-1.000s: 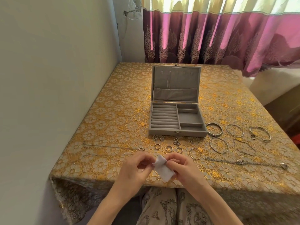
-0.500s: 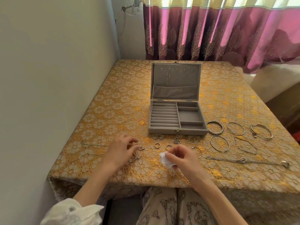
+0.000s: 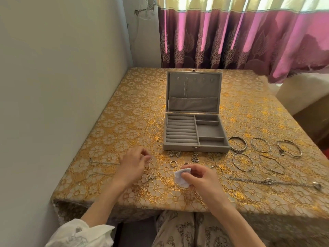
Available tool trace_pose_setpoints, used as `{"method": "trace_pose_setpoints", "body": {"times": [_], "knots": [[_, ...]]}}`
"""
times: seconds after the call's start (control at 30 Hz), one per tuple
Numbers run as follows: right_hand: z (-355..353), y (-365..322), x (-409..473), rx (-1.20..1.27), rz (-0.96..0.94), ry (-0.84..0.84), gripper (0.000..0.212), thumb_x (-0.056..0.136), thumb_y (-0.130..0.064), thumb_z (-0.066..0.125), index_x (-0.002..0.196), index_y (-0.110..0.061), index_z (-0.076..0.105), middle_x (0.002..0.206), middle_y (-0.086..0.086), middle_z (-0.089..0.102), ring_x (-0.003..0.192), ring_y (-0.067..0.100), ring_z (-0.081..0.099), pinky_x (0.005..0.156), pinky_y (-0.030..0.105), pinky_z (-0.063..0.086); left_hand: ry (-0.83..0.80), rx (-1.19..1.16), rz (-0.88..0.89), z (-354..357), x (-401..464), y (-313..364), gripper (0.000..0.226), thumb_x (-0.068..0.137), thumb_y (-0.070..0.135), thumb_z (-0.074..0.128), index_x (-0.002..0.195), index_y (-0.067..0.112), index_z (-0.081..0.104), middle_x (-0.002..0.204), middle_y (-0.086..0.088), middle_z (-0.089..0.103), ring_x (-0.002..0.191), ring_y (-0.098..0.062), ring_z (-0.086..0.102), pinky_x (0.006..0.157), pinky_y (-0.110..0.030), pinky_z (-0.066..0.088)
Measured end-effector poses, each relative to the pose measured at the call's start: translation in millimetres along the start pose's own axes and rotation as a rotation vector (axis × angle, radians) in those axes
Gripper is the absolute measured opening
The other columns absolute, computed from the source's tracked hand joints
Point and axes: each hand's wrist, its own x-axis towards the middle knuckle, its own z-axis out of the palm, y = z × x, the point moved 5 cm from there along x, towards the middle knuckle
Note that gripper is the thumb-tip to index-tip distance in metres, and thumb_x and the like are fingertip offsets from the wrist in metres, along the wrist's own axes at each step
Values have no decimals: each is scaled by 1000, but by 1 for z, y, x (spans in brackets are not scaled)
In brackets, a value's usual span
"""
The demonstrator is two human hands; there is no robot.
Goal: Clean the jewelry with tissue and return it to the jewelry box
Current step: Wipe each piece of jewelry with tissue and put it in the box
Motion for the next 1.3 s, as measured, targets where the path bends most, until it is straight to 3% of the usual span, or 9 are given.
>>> {"method": "trace_pose_setpoints", "body": {"times": [0.1,0.17,0.4,0.6,0.73,0.93,1.13,1.3], "knots": [[-5,-5,3,20,2,-6,8,82,-7,64,89,-12,66,84,8,65,71,13,57,56,17,46,78,-417,-78,-37,-1,11,8,93,16,48,87,17,52,85,-4,62,73,-15,59,67,-22,51],[-7,-13,6,29,-10,-13,7,83,-7,63,89,-9,64,85,10,63,71,14,55,56,17,44,94,-589,-75,-65,-3,25,7,93,12,47,89,10,52,77,-6,59,68,-18,56,64,-24,50],[-18,-47,8,182,-75,-23,9,84,-5,60,92,-4,62,84,10,63,75,20,54,59,23,44,-130,-795,110,-109,-37,104,11,78,18,56,82,8,55,68,-4,55,58,-9,49,56,-19,44],[-36,-52,-8,293,-94,-22,14,83,-6,59,95,-5,66,84,10,67,76,20,57,64,25,44,-221,-849,208,-96,-57,143,10,70,19,63,78,12,62,68,-2,62,63,-14,52,56,-18,45],[-44,-51,-19,312,-105,-22,13,82,-5,59,92,-6,67,80,7,67,70,13,59,61,19,46,-212,-723,209,-67,-59,149,8,75,11,67,82,10,65,68,3,65,61,-7,58,55,-15,45],[-49,-34,-36,194,-126,2,11,84,-9,62,90,-10,70,81,9,68,73,18,57,61,25,43,-226,-618,169,-18,-75,135,8,78,9,70,85,13,70,70,3,68,61,-6,61,55,-14,45],[-36,-12,-37,210,-46,-109,16,89,-15,56,95,-13,71,84,8,66,74,16,55,63,25,44,-95,-444,166,19,-71,112,8,84,11,66,86,18,68,75,5,66,63,-1,59,60,-14,48],[-33,9,-19,60,-53,10,15,89,-18,58,95,-18,71,81,10,66,65,15,57,52,23,44,-25,-468,87,53,-52,88,11,84,12,65,87,22,68,78,8,66,69,0,60,64,-13,49]]}}
